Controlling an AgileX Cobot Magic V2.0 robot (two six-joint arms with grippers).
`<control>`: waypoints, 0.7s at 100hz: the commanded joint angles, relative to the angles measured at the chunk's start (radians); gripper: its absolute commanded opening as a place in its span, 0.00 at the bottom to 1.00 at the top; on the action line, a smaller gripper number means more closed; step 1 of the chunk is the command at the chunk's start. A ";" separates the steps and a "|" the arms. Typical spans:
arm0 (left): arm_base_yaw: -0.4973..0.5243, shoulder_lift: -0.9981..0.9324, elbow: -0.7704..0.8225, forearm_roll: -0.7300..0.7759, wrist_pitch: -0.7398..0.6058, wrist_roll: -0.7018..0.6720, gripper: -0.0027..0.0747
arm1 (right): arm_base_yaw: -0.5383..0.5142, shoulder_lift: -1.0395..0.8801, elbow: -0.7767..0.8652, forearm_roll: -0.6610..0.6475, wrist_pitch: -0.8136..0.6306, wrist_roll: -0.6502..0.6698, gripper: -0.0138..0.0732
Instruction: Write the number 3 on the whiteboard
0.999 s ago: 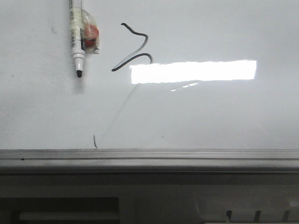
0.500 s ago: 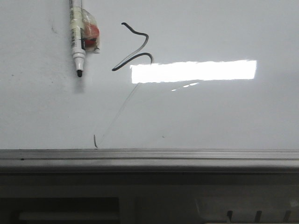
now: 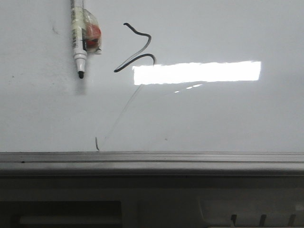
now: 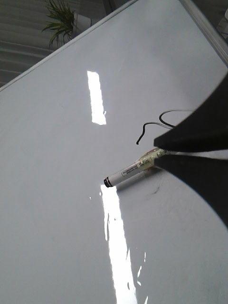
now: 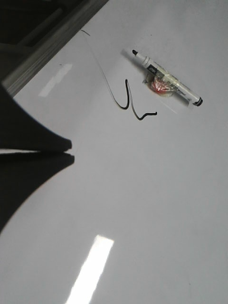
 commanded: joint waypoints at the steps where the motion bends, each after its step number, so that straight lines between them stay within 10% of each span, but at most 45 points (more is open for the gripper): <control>1: 0.003 0.009 -0.004 0.043 -0.104 0.001 0.01 | -0.006 0.006 -0.025 -0.002 -0.076 0.002 0.10; 35: 0.217 -0.035 0.281 0.269 -0.215 -0.072 0.01 | -0.006 0.006 -0.025 -0.002 -0.076 0.002 0.10; 70: 0.493 -0.129 0.278 0.227 0.156 -0.109 0.01 | -0.006 0.006 -0.025 -0.002 -0.076 0.002 0.10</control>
